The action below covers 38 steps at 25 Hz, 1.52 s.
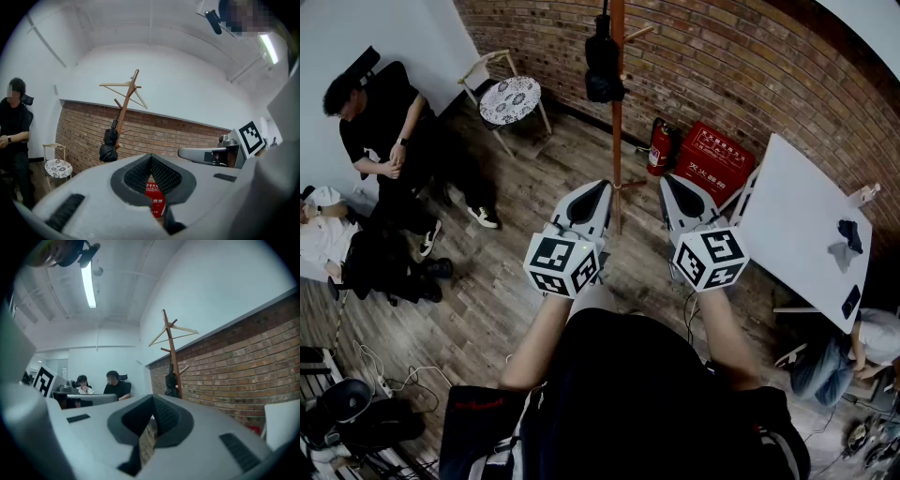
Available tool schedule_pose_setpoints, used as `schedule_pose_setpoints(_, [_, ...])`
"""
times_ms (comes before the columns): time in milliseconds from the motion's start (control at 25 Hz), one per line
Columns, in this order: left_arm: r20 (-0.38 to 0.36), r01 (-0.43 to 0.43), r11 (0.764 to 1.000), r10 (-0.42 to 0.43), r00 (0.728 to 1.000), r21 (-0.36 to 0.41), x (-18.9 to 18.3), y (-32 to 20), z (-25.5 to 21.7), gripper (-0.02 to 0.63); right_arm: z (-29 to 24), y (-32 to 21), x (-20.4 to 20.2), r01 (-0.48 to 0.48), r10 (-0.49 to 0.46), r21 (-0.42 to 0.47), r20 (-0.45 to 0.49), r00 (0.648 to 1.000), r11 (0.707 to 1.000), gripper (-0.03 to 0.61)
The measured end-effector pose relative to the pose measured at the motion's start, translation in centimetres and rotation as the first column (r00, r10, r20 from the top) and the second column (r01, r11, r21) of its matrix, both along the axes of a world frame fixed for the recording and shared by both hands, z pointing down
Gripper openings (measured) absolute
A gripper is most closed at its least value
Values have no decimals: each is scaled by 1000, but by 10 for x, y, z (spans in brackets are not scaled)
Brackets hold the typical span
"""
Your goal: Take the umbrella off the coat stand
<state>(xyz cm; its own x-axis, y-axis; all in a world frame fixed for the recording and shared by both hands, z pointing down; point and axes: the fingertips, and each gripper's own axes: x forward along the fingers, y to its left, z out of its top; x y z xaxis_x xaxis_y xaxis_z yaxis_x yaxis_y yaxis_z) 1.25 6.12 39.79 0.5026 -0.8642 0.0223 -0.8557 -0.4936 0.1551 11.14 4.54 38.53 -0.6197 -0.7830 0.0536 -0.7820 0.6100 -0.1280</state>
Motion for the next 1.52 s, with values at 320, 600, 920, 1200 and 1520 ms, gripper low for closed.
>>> schedule_pose_setpoints(320, [-8, 1, 1000, -1, 1000, -18, -1, 3, 2, 18, -1, 3, 3, 3, -3, -10, 43, 999, 1000, 28])
schedule_pose_setpoints(600, [-23, 11, 1000, -12, 1000, -17, -2, 5, 0, 18, 2, 2, 7, 4, -3, -30, 38, 999, 1000, 28])
schedule_pose_setpoints(920, [-27, 25, 999, -26, 999, -27, -6, -4, 1, 18, 8, -6, 6, 21, -18, -56, 61, 998, 998, 28])
schedule_pose_setpoints(1200, [10, 23, 1000, -23, 1000, -14, -6, -27, 4, 18, 11, -25, 3, 32, -26, -66, 87, 996, 997, 28])
schedule_pose_setpoints(1520, [10, 33, 999, -33, 999, -8, -11, -71, -2, 18, 5, -65, -3, 47, -41, -64, 103, 994, 997, 28])
